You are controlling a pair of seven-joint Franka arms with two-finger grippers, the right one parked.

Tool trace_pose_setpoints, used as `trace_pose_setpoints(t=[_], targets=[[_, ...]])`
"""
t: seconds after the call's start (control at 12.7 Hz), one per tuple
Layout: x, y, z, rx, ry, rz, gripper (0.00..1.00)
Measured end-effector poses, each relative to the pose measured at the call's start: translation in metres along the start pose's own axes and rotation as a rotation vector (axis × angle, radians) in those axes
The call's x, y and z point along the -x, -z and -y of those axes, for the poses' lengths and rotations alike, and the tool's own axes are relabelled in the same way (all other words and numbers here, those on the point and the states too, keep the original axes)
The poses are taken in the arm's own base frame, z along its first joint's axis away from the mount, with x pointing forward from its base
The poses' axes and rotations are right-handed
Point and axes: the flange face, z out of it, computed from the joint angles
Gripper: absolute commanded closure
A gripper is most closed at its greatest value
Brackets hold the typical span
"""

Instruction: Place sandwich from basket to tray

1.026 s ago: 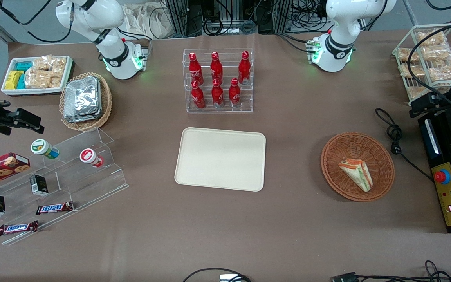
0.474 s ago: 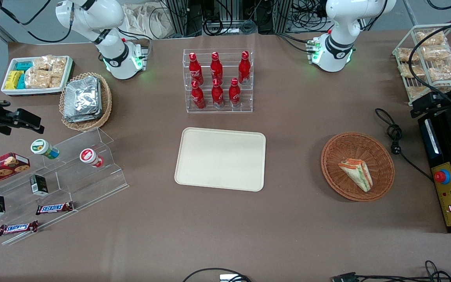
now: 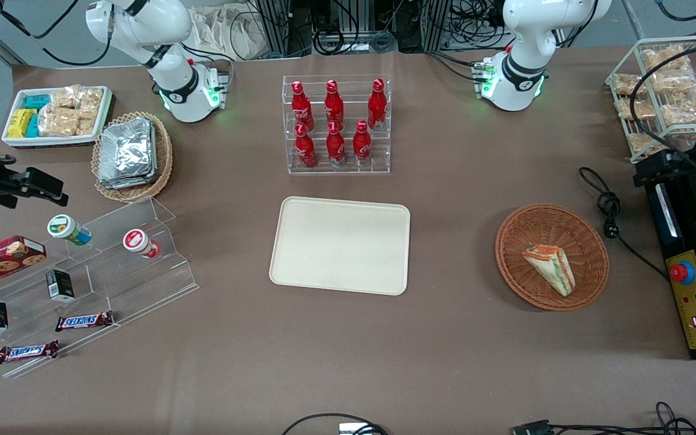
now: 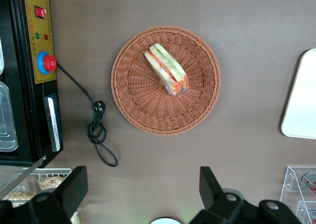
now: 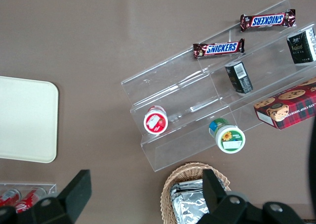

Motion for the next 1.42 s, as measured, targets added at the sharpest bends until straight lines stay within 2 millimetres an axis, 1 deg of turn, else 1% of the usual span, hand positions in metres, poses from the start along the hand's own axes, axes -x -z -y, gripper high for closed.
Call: trace_pose_setpoints(t=[0.24,0.39,0.71,0.95,1.03,1.18,1.42], targets=[[-0.011,-0.016,0.004,0.003,0.005,0.024,0.00],[-0.022,-0.032,0.005,0.005,0.004,0.045,0.00],[-0.051,-0.077,0.006,0.012,0.008,0.079,0.00],[-0.070,-0.114,0.007,0.014,0.068,0.117,0.00],[-0.076,-0.128,0.006,0.023,0.100,0.130,0.00],[-0.086,-0.155,0.002,0.065,0.231,0.172,0.00],[-0.100,-0.189,-0.002,0.069,0.393,0.219,0.00]])
